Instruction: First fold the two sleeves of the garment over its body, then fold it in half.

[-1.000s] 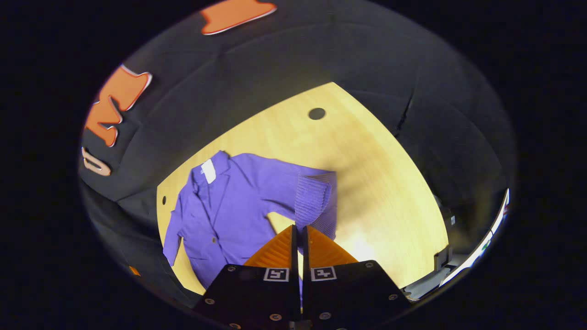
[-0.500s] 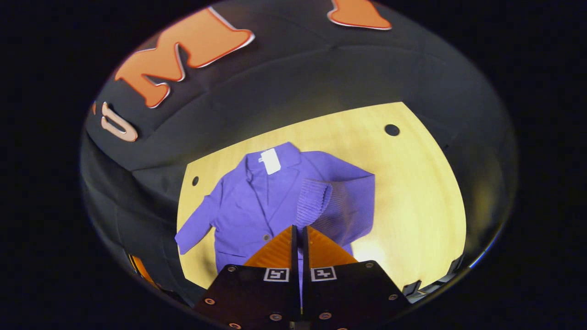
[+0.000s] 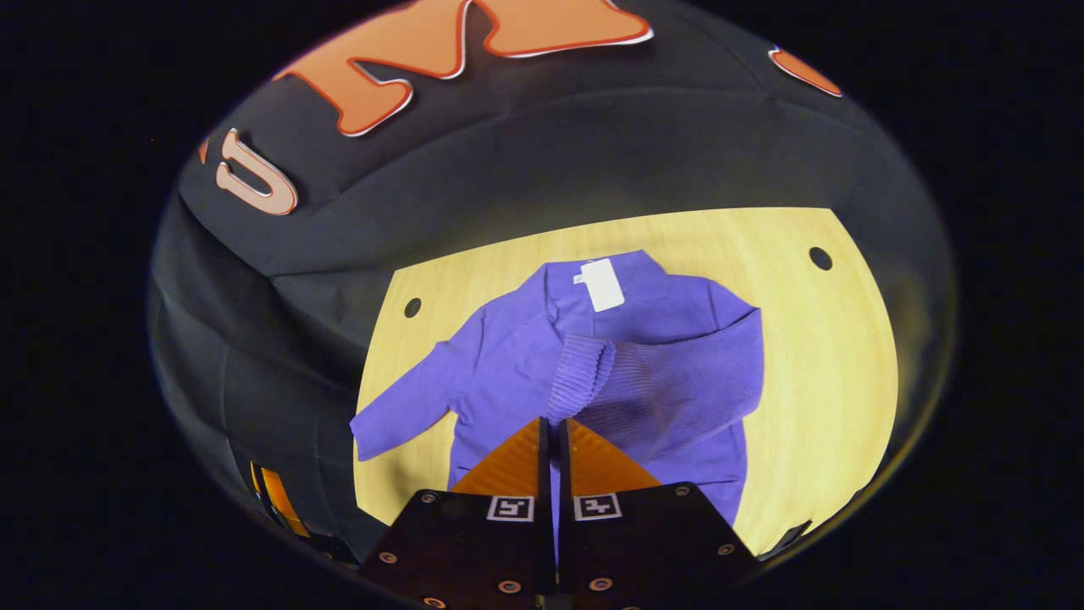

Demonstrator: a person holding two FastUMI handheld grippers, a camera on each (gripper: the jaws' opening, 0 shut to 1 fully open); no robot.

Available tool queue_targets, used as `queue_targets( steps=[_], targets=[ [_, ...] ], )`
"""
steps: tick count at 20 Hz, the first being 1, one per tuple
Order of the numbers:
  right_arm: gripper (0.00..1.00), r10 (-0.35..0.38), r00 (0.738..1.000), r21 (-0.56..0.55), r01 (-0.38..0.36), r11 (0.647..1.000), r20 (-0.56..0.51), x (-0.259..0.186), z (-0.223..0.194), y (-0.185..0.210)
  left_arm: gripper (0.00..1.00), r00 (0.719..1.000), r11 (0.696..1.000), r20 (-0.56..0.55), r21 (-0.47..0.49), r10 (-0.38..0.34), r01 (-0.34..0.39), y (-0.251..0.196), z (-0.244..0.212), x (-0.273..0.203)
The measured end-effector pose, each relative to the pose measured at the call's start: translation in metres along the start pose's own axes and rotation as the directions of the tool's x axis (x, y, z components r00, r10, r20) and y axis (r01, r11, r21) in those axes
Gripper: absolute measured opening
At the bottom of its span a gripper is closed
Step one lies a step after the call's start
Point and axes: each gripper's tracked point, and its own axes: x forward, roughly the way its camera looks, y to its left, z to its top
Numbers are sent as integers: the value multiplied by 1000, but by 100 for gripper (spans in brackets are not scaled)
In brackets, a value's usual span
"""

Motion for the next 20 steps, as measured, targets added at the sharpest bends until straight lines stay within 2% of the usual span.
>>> queue_targets(
  steps=[5, 8, 10, 12, 14, 16, 17, 19, 20],
  targets=[
    [3, 65, 998, 5, -66, 998, 13, 10, 1, 34, 96, 1000, 1000, -22, 10, 11, -11, 19, -6, 25],
    [3, 140, 989, 24, -141, 990, 50, 3, 6, 59, 96, 1000, 1000, -31, 12, 6, -6, 26, -9, 44],
    [5, 205, 975, 48, -209, 977, 82, -6, 13, 77, 96, 999, 1000, -40, 12, 0, 1, 30, -11, 56],
    [11, 206, 968, 41, -214, 976, 140, -17, 24, 76, 96, 999, 1000, -45, 19, -2, 3, 33, -14, 66],
    [17, 179, 963, 24, -187, 982, 201, -28, 32, 70, 96, 998, 1000, -57, 24, -4, 5, 37, -20, 75],
    [29, 148, 951, -4, -153, 988, 272, -46, 41, 61, 97, 995, 1000, -102, 2, -11, 12, 43, -32, 88],
    [41, 126, 942, -18, -127, 992, 310, -55, 46, 55, 97, 991, 1000, -137, -7, -8, 7, 49, -40, 95],
    [50, 70, 919, -42, -59, 997, 388, -70, 53, 41, 97, 976, 999, -218, -32, -11, 4, 57, -58, 111],
    [66, 41, 904, -54, -20, 998, 425, -77, 55, 35, 97, 965, 999, -262, -49, -15, 3, 61, -67, 118]
  ],
)
